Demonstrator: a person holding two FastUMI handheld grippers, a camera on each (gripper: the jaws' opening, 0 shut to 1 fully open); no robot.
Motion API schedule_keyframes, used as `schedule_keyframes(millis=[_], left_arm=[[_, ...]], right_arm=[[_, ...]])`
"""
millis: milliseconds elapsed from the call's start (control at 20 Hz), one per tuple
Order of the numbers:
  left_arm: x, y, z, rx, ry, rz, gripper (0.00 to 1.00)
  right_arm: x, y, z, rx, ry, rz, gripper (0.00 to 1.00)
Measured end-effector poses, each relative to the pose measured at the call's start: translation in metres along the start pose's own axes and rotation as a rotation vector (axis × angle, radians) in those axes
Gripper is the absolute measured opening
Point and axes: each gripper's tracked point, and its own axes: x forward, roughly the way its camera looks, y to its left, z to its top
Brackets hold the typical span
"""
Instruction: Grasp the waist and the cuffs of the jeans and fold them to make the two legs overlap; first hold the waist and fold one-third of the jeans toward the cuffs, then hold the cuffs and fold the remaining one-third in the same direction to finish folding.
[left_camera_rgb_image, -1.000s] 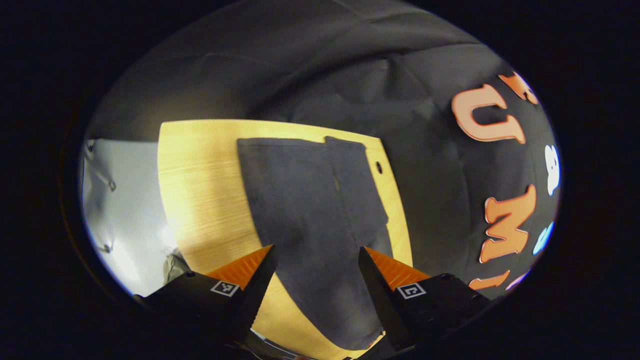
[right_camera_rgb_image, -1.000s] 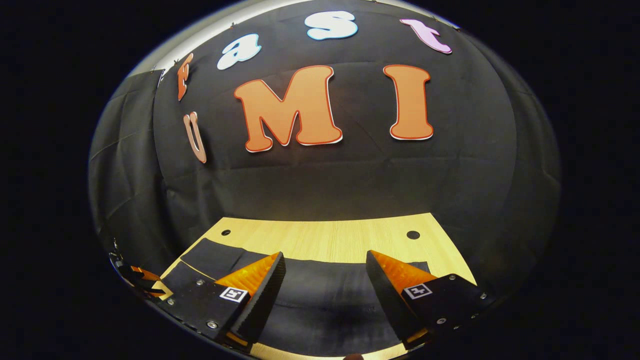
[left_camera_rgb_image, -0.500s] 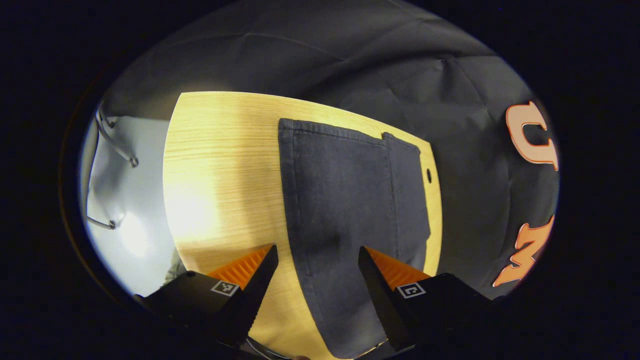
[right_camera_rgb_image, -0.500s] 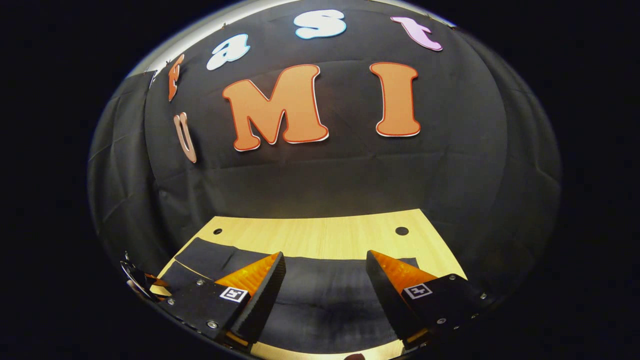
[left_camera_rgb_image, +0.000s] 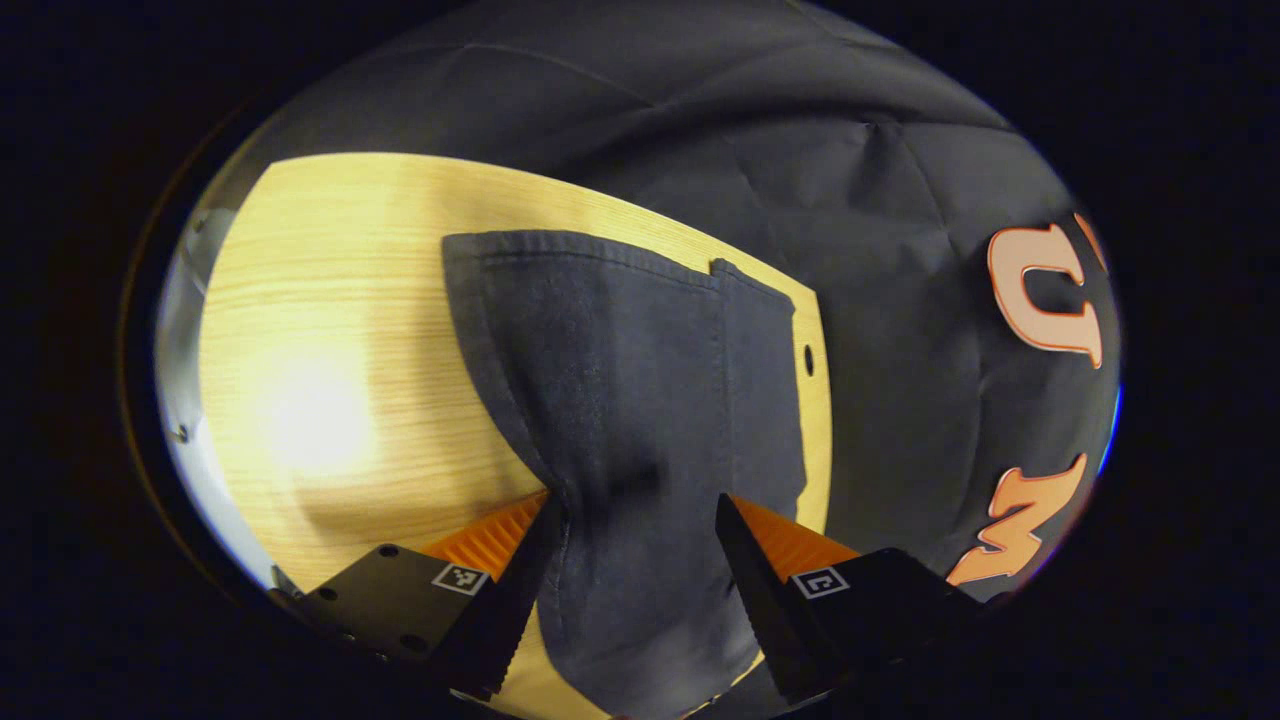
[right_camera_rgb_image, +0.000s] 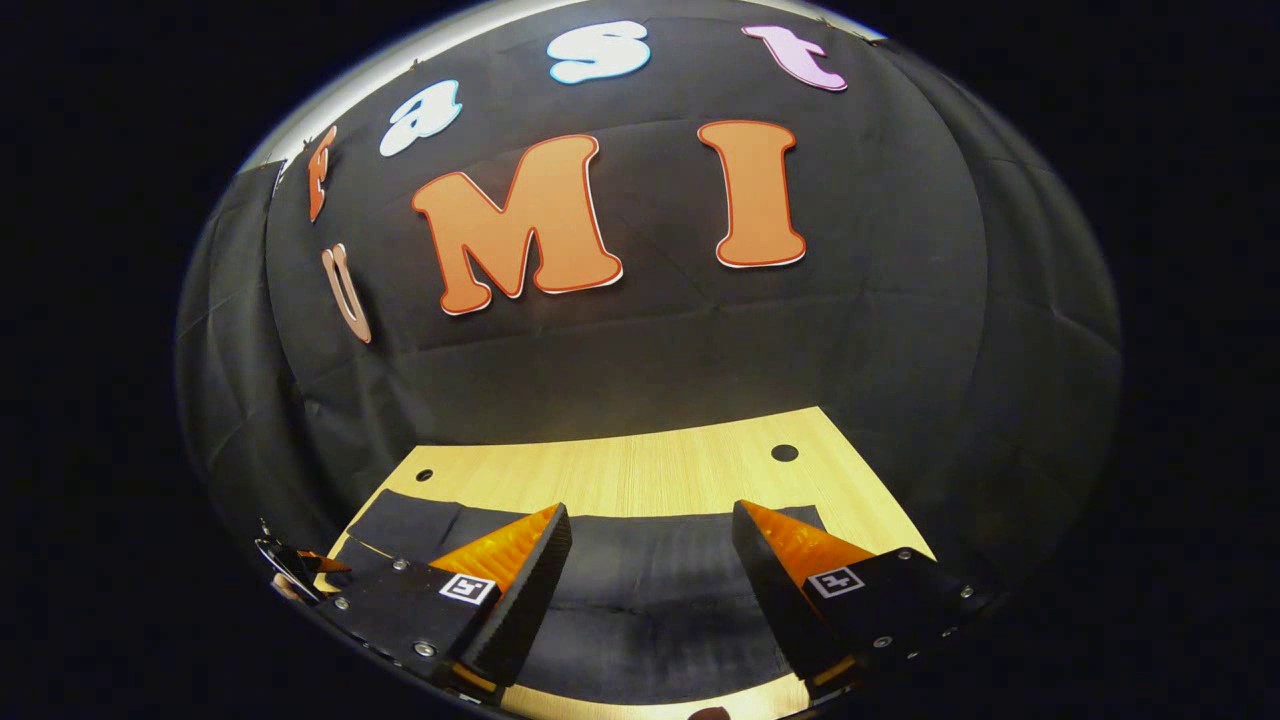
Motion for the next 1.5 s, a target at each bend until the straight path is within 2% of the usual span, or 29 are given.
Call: schedule_keyframes(millis=[100, 150, 200, 250, 350, 400, 450, 550, 600, 650, 800, 900, 1100, 1200, 1300, 1400, 1500], left_arm=[[0.01, -0.004, -0.004, -0.001, 0.013, -0.011, 0.9], [0.017, -0.007, -0.005, -0.008, 0.019, -0.024, 0.85], [0.023, -0.007, -0.004, -0.015, 0.019, -0.025, 0.7], [0.029, 0.003, -0.006, -0.017, 0.025, 0.003, 0.59], [0.037, -0.003, -0.009, -0.081, 0.021, -0.032, 0.16], [0.034, 0.001, -0.024, -0.108, 0.044, -0.023, 0.17], [0.036, -0.004, -0.012, -0.124, 0.03, -0.029, 0.05], [0.024, -0.003, -0.011, -0.083, 0.046, -0.021, 0.05], [0.024, -0.004, -0.009, -0.059, 0.051, -0.016, 0.05], [0.026, -0.008, -0.008, -0.042, 0.059, -0.013, 0.05], [0.024, -0.015, -0.009, -0.016, 0.083, -0.017, 0.05], [0.021, -0.015, -0.008, -0.005, 0.091, -0.009, 0.05], [0.018, -0.016, -0.009, 0.019, 0.107, 0.014, 0.05], [0.019, -0.018, -0.009, 0.036, 0.11, 0.024, 0.05], [0.021, -0.02, -0.009, 0.041, 0.115, 0.037, 0.05], [0.021, -0.022, -0.01, 0.048, 0.121, 0.044, 0.05], [0.022, -0.026, -0.01, 0.053, 0.124, 0.042, 0.05]], right_arm=[[-0.004, -0.004, 0.001, 0.008, -0.004, -0.014, 0.98], [-0.007, -0.006, 0.001, 0.017, -0.006, -0.02, 0.98], [-0.009, -0.008, -0.001, 0.028, -0.002, -0.022, 0.98], [-0.013, -0.008, -0.004, 0.051, 0.001, -0.014, 0.98], [-0.019, -0.01, -0.007, 0.133, -0.007, 0.008, 0.98], [-0.022, -0.014, -0.011, 0.181, -0.003, 0.012, 0.98], [-0.026, -0.019, -0.017, 0.234, 0.003, 0.01, 0.98], [-0.033, -0.032, -0.026, 0.375, 0.006, 0.001, 0.98], [-0.035, -0.043, -0.038, 0.442, 0.043, -0.029, 0.98], [-0.039, -0.056, -0.058, 0.493, 0.086, -0.067, 0.98], [-0.049, -0.066, -0.104, 0.698, 0.18, -0.093, 0.98], [-0.056, -0.085, -0.143, 0.792, 0.23, -0.15, 0.98], [-0.047, -0.127, -0.216, 0.989, 0.331, -0.242, 0.98], [-0.038, -0.145, -0.244, 1.009, 0.379, -0.306, 1.0], [-0.033, -0.167, -0.269, 1.008, 0.425, -0.373, 0.98], [-0.023, -0.176, -0.282, 1.068, 0.448, -0.409, 0.99], [-0.011, -0.184, -0.296, 1.048, 0.479, -0.425, 0.99]])
